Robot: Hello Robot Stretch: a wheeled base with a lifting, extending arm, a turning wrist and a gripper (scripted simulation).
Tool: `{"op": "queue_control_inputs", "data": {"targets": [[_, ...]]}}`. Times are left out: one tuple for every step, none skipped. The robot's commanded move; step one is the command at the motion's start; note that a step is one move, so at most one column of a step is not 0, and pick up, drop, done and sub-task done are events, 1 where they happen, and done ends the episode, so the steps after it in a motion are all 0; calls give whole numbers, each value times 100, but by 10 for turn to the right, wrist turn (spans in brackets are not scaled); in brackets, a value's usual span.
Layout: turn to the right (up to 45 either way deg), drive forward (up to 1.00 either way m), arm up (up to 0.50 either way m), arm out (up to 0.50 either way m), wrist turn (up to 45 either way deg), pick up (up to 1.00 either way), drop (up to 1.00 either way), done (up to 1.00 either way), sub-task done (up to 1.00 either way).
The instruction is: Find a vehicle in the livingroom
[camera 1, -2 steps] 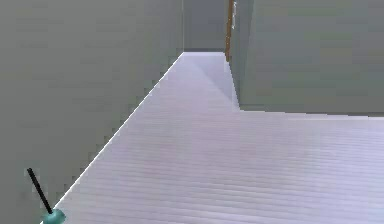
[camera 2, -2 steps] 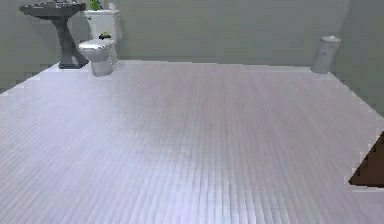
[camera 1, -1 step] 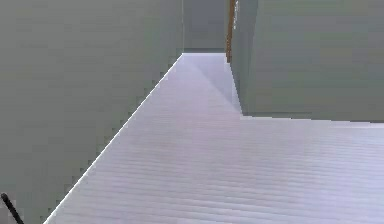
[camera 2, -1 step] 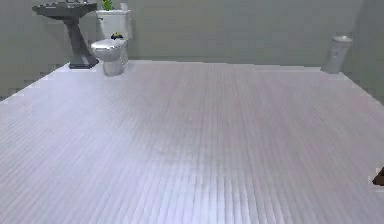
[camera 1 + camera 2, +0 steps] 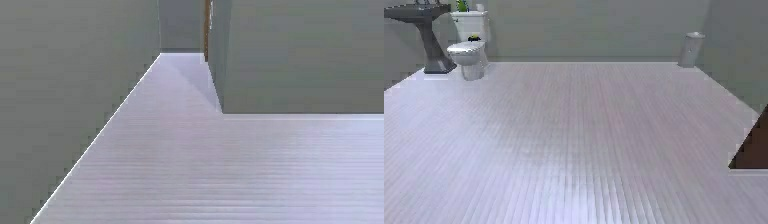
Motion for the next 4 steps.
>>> {"op": "queue_control_inputs", "data": {"targets": [[0, 100, 0, 0, 0, 0, 0, 0, 0], [0, 100, 0, 0, 0, 0, 0, 0, 0], [0, 100, 0, 0, 0, 0, 0, 0, 0], [0, 100, 0, 0, 0, 0, 0, 0, 0]]}}
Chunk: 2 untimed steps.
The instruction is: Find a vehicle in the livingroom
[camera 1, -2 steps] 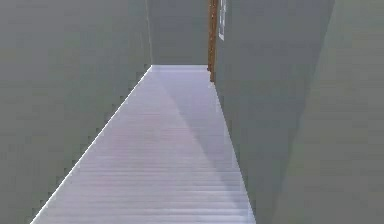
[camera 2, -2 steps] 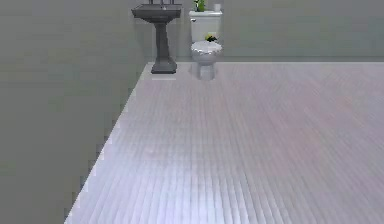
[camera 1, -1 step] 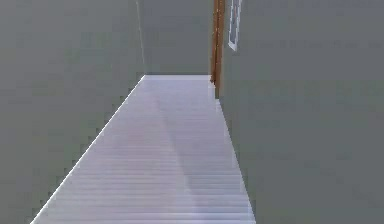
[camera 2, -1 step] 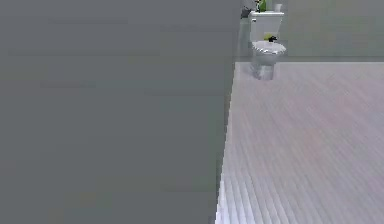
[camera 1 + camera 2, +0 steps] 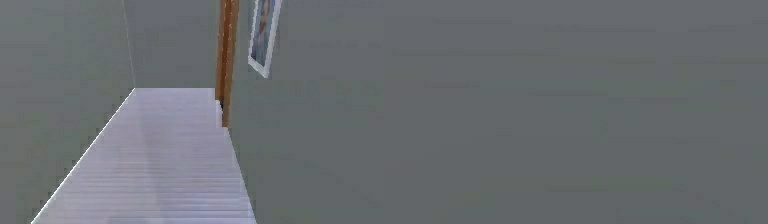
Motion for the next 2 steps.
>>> {"op": "queue_control_inputs", "data": {"targets": [[0, 100, 0, 0, 0, 0, 0, 0, 0], [0, 100, 0, 0, 0, 0, 0, 0, 0]]}}
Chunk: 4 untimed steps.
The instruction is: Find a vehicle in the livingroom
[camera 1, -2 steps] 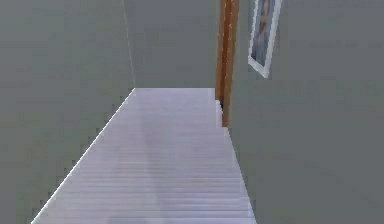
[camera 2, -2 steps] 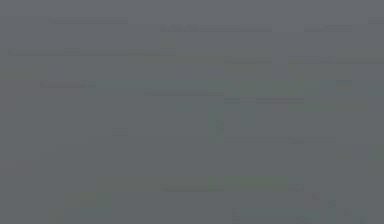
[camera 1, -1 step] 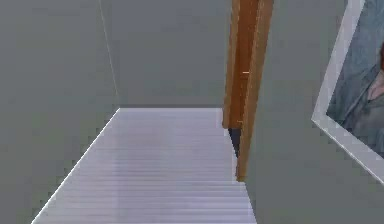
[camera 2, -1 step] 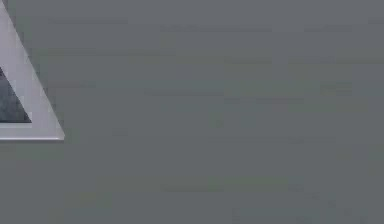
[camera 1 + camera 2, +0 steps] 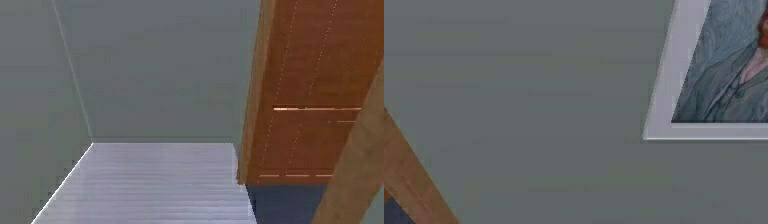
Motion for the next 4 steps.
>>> {"op": "queue_control_inputs", "data": {"targets": [[30, 0, 0, 0, 0, 0, 0, 0, 0], [0, 70, 0, 0, 0, 0, 0, 0, 0], [330, 0, 0, 0, 0, 0, 0, 0, 0], [0, 40, 0, 0, 0, 0, 0, 0, 0]]}}
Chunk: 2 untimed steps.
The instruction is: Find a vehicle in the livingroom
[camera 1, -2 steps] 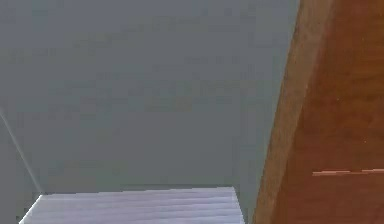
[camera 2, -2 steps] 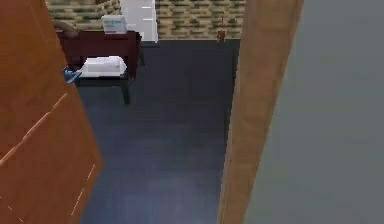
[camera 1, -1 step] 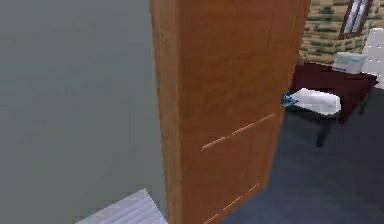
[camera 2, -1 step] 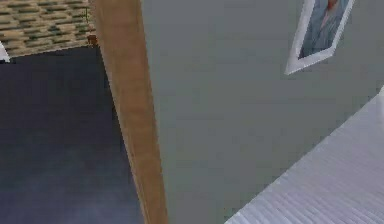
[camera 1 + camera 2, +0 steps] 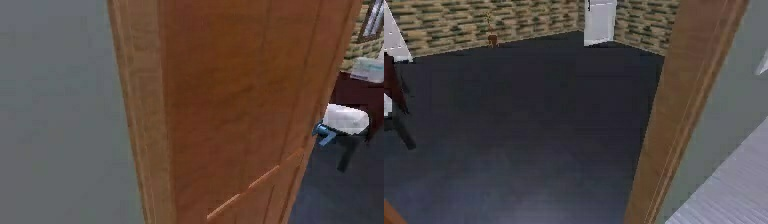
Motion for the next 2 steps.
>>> {"op": "queue_control_inputs", "data": {"targets": [[450, 0, 0, 0, 0, 0, 0, 0, 0], [0, 30, 0, 0, 0, 0, 0, 0, 0]]}}
